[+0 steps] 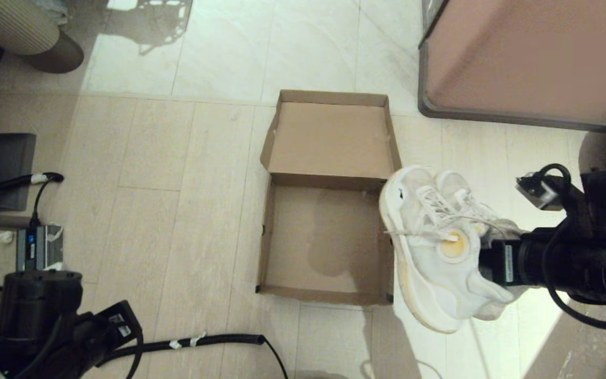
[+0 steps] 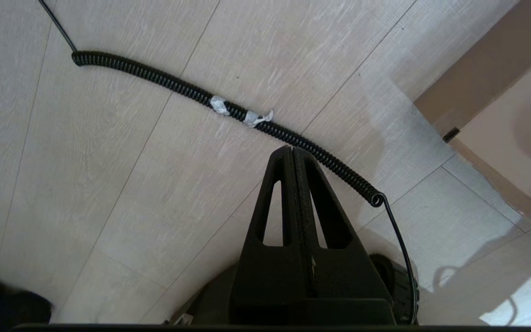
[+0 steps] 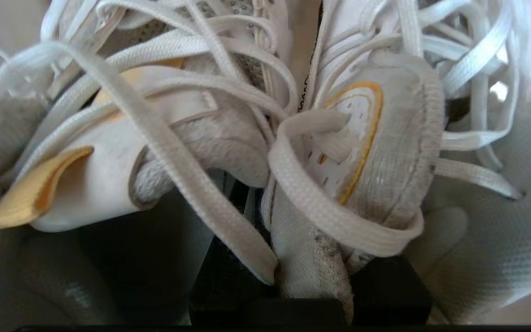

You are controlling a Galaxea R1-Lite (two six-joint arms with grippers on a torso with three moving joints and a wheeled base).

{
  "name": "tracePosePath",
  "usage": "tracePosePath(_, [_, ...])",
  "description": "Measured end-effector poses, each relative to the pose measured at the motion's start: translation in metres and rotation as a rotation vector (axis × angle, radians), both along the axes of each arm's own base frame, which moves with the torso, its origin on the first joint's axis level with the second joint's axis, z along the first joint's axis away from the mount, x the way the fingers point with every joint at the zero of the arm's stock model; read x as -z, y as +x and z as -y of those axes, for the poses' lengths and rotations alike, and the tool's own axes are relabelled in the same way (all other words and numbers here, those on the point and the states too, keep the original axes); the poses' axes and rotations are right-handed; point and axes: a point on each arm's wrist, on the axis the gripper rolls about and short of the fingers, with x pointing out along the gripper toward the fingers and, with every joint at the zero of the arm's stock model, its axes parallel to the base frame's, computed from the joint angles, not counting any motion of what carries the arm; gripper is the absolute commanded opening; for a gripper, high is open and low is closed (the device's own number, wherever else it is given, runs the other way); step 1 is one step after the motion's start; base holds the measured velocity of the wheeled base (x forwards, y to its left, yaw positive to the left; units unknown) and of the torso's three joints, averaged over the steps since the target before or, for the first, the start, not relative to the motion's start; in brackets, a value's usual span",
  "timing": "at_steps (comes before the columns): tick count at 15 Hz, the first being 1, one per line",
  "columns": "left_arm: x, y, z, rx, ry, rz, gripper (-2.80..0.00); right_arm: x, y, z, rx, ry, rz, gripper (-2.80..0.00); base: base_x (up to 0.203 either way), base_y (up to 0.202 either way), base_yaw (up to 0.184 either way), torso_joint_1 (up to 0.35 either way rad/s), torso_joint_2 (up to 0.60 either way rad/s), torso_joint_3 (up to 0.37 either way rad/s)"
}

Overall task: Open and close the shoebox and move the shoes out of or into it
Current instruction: Put the shoes into the shoe box

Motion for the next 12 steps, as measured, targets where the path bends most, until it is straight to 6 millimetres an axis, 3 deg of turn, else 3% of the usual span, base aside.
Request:
tracePosePath(3, [0.0,0.001,0.0,-0.004,-0.002,0.001,-2.8,0.003,0.006,-0.042,-0.101,-0.032,0.011,-2.8,0.0,0.0,0.0,0.0,0.0,0.0])
tracePosePath(6, [-0.003,0.004,-0.001,-0.012,-0.006,0.016,-2.8,0.014,0.028,-0.075,-0.099,-0.058,0.044,-2.8,0.0,0.0,0.0,0.0,0.0,0.0])
tracePosePath(12, [-0.007,0.009,-0.004,-0.035,-0.012,0.033,-2.8,0.071,0.093,-0.131,-0.04,-0.077,0.119,-2.8,0.0,0.0,0.0,0.0,0.0,0.0])
